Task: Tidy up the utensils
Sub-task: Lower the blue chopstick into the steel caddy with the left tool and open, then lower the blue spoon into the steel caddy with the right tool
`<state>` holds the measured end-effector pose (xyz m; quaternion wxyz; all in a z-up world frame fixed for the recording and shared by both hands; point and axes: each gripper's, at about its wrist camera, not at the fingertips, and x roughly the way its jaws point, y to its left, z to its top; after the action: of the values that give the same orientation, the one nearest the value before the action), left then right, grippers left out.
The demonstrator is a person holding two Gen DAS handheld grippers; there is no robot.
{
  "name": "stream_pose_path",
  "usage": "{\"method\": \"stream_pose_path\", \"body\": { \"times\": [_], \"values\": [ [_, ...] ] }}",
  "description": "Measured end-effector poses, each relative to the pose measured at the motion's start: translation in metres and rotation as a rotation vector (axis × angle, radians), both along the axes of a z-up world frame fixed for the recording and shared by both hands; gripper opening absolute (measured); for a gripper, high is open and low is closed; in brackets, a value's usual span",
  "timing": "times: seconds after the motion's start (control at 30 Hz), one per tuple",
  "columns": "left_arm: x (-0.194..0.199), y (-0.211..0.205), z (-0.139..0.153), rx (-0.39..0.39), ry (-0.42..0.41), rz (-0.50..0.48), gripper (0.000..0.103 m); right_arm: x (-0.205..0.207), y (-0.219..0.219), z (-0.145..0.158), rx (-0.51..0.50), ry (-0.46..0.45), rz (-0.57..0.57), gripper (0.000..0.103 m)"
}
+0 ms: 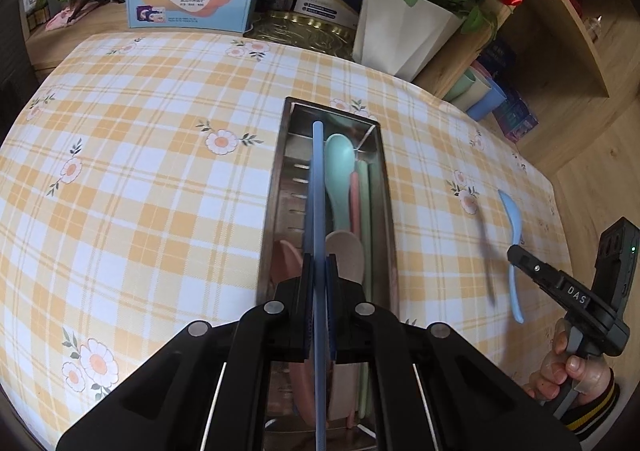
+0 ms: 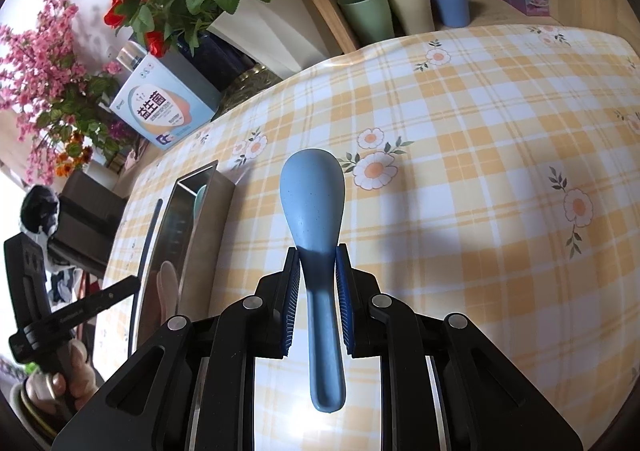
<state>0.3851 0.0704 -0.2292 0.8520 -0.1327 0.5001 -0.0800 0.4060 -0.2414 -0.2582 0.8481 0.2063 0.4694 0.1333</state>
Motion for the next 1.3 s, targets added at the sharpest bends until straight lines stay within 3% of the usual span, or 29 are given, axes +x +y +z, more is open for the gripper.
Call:
{"method": "stream_pose_path", "body": {
  "times": [0.4, 1.3],
  "values": [
    [0.017, -0.034, -0.008, -0.020, 0.007, -0.051, 0.006, 0.000, -0.008, -0.003, 0.001, 0.008, -0.020, 0.018],
    [0.025, -0.034, -0.025, -0.019, 0.080, -0.088, 0.006, -0.002, -0.018, -0.003, 0.006, 0.013, -0.045, 0.018]
  ]
}}
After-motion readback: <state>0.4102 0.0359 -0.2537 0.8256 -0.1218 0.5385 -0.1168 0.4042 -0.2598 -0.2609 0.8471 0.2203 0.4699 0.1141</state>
